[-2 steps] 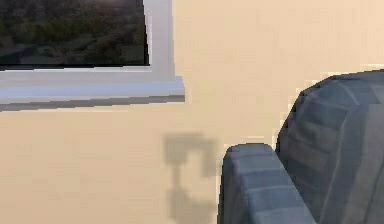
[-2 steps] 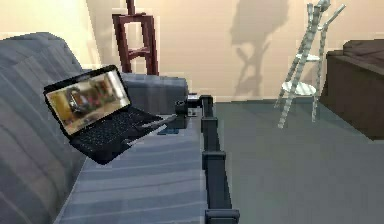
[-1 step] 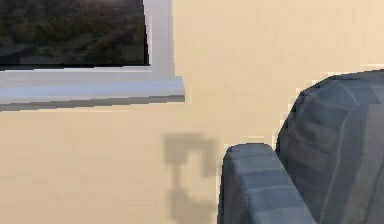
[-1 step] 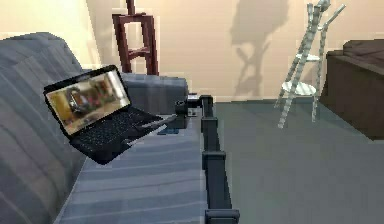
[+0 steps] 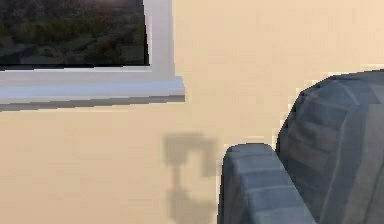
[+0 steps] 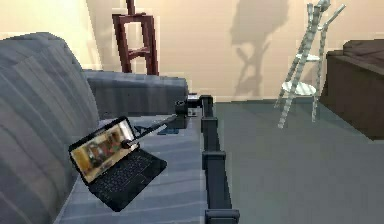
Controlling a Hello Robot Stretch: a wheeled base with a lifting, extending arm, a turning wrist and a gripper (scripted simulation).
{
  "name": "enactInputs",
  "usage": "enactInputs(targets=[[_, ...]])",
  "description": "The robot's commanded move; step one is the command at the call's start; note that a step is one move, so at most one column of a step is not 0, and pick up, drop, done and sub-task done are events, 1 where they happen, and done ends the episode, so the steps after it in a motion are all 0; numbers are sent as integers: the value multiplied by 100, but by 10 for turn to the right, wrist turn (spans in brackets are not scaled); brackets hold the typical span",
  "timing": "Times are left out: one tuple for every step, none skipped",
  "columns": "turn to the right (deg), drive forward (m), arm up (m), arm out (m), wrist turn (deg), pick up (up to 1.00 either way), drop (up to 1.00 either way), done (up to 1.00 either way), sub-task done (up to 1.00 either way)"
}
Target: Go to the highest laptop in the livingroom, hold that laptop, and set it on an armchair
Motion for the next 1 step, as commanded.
enactInputs(targets=[[0,0,10,0,0,0,0,0,0]])
